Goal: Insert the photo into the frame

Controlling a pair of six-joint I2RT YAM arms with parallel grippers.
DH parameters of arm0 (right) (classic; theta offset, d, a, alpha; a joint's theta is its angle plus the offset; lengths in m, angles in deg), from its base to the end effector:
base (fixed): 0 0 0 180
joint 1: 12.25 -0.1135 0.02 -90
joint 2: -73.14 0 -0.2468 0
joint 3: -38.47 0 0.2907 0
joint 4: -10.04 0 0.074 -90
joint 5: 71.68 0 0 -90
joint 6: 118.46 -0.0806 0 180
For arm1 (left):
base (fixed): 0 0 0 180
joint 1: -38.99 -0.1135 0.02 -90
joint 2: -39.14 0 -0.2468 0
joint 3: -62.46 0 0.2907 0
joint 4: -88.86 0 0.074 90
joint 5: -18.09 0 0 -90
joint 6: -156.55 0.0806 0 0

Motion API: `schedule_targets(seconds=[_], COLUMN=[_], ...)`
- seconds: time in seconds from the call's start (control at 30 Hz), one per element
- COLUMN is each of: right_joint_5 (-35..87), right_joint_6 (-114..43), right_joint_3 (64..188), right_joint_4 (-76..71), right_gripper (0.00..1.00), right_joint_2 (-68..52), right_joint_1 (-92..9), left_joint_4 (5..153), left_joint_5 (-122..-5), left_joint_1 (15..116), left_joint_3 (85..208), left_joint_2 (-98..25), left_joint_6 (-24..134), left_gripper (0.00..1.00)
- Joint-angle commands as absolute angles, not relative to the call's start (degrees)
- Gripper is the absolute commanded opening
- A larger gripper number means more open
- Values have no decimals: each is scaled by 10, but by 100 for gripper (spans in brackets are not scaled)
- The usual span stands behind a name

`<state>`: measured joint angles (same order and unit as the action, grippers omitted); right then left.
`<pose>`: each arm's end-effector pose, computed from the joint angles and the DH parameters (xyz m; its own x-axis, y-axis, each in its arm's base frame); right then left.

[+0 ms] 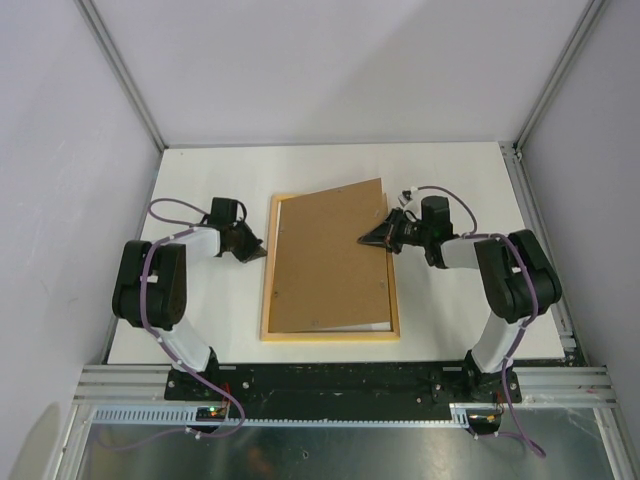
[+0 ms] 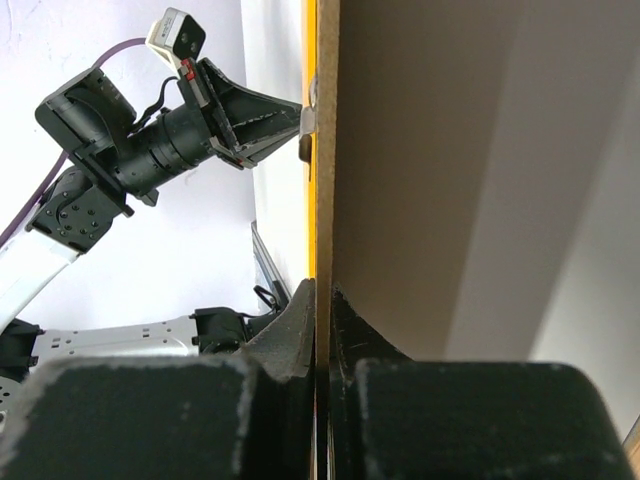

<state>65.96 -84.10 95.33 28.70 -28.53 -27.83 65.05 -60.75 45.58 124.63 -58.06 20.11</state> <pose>0.3610 0.1625 0.0938 -0.9164 0.3219 -0.2378 -0.1123 0.3635 0.9248 0.3640 -0.0578 0.0605 -0.7395 -0.6302 -0.2365 -0.4699 0.7349 -0.4891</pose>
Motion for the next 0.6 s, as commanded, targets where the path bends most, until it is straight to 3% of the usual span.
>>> schedule_targets(seconds=[0.0,0.57], right_joint_5=[685,670], right_joint_6=[-838,-812], right_joint_3=[980,1006], right_joint_4=[323,289], right_gripper=[0,1], right_joint_2=[-303,-342], right_joint_1=[-290,-297], left_joint_4=[662,662], left_joint_5=[-587,-582], left_joint_1=[461,460], left_joint_3=[1269,1275], left_joint_2=[-583,-586], left_joint_6=[212,213], left_gripper=[0,0])
